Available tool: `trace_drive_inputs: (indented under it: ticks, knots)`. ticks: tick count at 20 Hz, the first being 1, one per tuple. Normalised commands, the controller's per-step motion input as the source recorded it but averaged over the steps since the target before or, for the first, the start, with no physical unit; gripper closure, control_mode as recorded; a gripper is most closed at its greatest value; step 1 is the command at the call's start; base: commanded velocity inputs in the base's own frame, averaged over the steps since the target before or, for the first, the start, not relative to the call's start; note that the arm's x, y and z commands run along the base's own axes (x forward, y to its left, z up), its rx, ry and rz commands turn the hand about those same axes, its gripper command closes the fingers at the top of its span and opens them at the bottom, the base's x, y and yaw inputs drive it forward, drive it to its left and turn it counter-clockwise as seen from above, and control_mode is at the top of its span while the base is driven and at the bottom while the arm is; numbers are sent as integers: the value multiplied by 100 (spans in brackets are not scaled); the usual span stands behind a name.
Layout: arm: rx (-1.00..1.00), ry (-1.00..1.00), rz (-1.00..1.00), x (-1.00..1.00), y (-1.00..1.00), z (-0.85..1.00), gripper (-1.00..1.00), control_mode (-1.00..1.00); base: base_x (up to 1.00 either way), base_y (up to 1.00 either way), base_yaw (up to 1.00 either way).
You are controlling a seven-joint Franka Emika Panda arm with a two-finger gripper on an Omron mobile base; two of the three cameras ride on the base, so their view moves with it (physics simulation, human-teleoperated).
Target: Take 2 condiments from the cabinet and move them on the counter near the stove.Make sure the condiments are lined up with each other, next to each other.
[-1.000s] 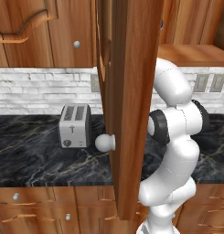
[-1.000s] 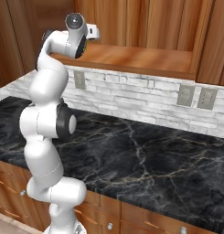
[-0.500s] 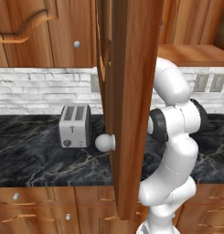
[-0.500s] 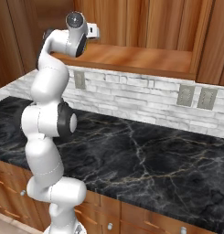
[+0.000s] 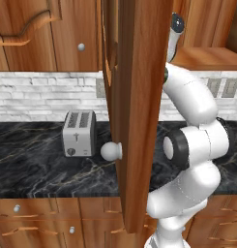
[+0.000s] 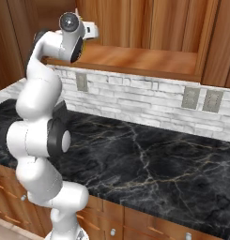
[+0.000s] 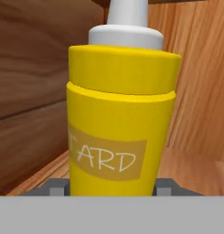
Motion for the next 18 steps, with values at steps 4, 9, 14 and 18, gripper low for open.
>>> trace_drive_inputs:
  ticks: [4,9,14,18]
  knots:
    - [-4,-4,0,-100,-13,7,100,-100,0,0,0]
    - [-9,3,0,-96,-35,24,100,-100,0,0,0]
    - [-3,0,0,-100,-42,-1,100,-100,0,0,0]
    - [0,0,-6,-100,-32,-14,100,-100,0,0,0]
